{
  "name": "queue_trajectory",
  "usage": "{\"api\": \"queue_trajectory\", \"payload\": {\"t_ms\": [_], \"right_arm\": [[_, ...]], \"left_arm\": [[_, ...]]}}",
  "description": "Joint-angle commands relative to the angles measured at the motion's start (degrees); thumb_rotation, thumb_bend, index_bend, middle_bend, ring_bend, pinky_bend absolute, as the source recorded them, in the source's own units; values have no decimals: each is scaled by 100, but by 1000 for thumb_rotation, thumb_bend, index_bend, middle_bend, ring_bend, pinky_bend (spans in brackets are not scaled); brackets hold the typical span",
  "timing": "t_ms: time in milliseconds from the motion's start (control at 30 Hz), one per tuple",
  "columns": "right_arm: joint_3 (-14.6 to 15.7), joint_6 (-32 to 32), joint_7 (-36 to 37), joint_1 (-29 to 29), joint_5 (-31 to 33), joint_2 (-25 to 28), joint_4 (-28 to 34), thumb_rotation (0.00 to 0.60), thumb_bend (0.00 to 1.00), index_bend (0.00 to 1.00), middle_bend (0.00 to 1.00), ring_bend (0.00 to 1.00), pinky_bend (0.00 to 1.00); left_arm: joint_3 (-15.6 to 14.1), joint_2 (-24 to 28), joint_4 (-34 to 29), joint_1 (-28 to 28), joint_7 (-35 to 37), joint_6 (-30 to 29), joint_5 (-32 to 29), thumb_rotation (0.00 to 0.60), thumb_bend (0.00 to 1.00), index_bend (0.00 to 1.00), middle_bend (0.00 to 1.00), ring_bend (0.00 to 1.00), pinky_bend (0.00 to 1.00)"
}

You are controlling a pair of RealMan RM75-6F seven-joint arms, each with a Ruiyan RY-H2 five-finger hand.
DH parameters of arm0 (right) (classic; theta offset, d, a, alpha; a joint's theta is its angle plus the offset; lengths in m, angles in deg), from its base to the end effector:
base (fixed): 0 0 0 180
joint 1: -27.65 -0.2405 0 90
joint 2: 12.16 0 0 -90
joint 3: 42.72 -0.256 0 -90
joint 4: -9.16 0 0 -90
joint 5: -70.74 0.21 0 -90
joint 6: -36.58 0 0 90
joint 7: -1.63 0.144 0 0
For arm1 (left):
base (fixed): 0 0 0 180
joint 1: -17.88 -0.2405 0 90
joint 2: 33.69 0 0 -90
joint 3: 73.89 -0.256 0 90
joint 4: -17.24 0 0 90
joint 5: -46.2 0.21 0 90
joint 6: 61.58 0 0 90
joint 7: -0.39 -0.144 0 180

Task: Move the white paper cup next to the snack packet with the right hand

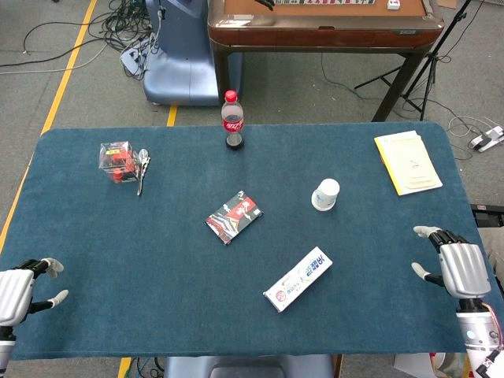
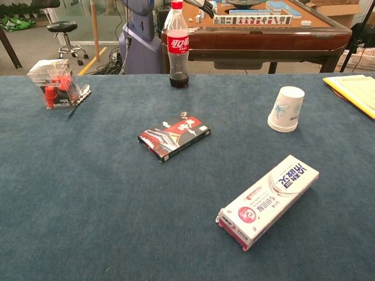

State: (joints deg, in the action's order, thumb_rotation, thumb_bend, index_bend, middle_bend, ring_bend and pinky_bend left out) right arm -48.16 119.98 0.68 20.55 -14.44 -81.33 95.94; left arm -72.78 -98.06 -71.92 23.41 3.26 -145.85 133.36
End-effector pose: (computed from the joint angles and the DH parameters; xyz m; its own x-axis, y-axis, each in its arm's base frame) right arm -0.3146 -0.2037 0.1431 0.4128 0.0298 0.9103 -0.9102 -0.0241 0.4136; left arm -0.3202 0.1791 0.1561 0.4002 0.0395 0.9156 0.9163 -0.0347 -0.3990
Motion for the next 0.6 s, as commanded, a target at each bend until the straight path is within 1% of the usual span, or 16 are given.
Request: {"api": "queue_trajectory", "payload": {"t_ms": [33,100,200,367,400,467,533,600], "right_arm": [[-46,-122,7,-64,101,-37,50,600,118,313,323,336,496],[-93,-224,128,-124,169,-46,111,600,246,275,275,272,435],[-201,-497,288,-259,370,16,262,600,446,220,219,214,383],[-432,-979,253,-560,736,154,471,600,688,180,189,189,370],[-482,-1056,247,-617,812,163,495,600,745,179,189,189,370],[-592,-1259,261,-753,995,180,542,600,893,178,187,189,370],[-709,-1476,318,-893,1211,176,571,600,983,178,183,189,370],[-811,-1708,352,-1042,1425,156,556,600,1000,175,177,185,367]], "left_arm": [[-5,14,1,18,21,16,31,600,24,473,531,449,577],[7,20,-10,19,29,-22,56,600,24,473,531,449,577],[1,33,-37,-3,59,-73,81,600,24,473,531,449,577],[2,59,-70,-6,86,-72,76,600,23,474,531,449,577],[4,60,-71,-4,89,-71,74,600,23,474,531,449,577],[6,62,-72,0,107,-58,65,600,24,474,531,449,577],[6,71,-71,3,127,-43,55,600,23,474,531,449,577],[9,81,-75,2,154,-44,49,600,23,474,531,449,577]]}}
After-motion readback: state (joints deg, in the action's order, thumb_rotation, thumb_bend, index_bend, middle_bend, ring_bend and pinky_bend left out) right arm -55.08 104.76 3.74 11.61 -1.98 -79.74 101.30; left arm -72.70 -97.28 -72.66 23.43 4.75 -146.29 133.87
